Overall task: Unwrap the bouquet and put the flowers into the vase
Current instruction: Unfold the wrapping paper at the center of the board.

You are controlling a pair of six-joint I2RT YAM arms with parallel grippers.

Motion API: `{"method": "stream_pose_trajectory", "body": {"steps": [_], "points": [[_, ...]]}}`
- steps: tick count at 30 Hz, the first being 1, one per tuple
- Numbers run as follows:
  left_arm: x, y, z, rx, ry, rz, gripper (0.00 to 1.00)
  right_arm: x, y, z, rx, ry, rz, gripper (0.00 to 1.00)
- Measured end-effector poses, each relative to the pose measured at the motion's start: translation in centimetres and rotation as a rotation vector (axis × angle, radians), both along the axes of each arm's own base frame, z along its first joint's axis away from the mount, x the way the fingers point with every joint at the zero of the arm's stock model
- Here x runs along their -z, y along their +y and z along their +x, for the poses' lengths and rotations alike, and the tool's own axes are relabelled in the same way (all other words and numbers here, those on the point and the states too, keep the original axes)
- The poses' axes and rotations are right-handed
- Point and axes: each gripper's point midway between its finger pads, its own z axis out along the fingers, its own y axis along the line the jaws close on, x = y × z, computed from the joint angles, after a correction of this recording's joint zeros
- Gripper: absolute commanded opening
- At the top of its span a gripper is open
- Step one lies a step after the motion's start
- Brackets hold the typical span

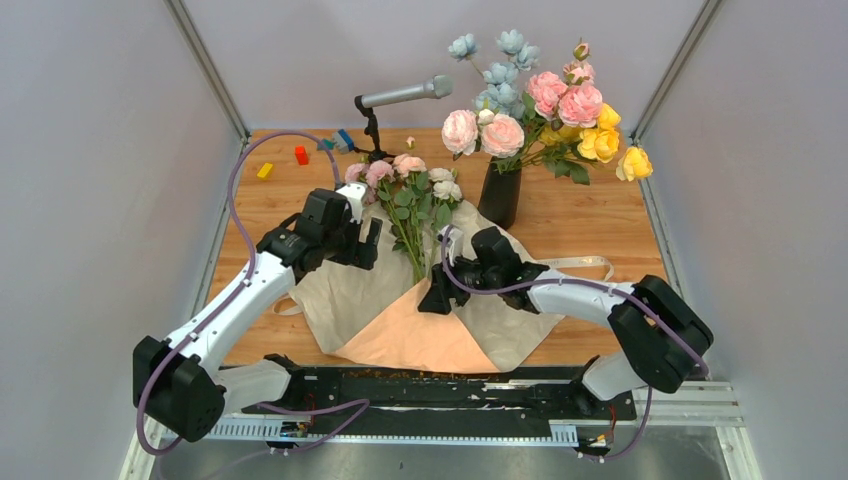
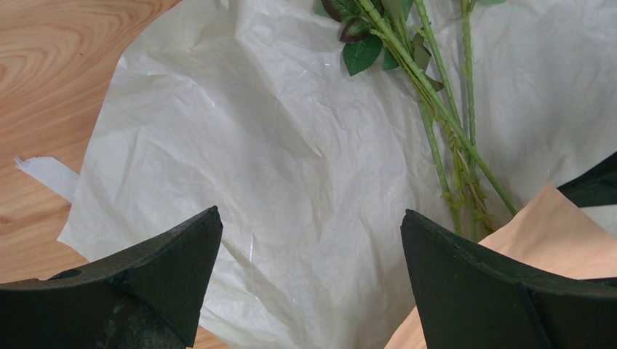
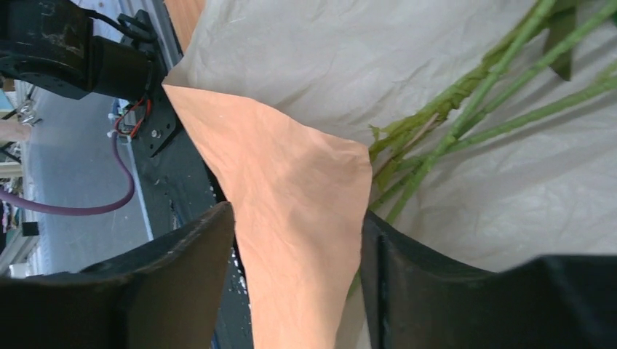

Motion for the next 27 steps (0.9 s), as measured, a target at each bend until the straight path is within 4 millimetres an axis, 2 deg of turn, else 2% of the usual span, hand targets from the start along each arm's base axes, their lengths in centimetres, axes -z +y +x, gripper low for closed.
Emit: {"method": "stream_pose_trajectory", "body": {"steps": [3,6,15,20,24,27], "points": [[0.1,0.0,0.0,0.000,0.004,0.002,1.00,-0.3,0.6,-0.8,-0.031,-0.005,0.009,0.38],[0.1,0.0,0.0,0.000,0.004,0.002,1.00,-0.5,0.9,-1.7,-0.053,-0.004,0.007,0.32],[0.1,-0.1,0.0,0.002,0.006,0.000,1.00,-3.8,1.9,-6.4,-0.129,-0.080,0.038,0.29],[0.1,-0.1,0.0,0.005,0.007,-0.003,1.00,-3.0,1.3,-9.5,-0.156,-0.063,-0.007,0.29],[0.1,-0.2,-0.1,0.008,0.008,-0.005,1.00,-1.8,0.7,-13.0,-0.204,-0.028,-0.064,0.30],[0.2,-0.2,-0.1,0.008,0.009,-0.005,1.00,-1.7,0.2,-14.7,-0.222,-0.011,-0.089,0.32]]}}
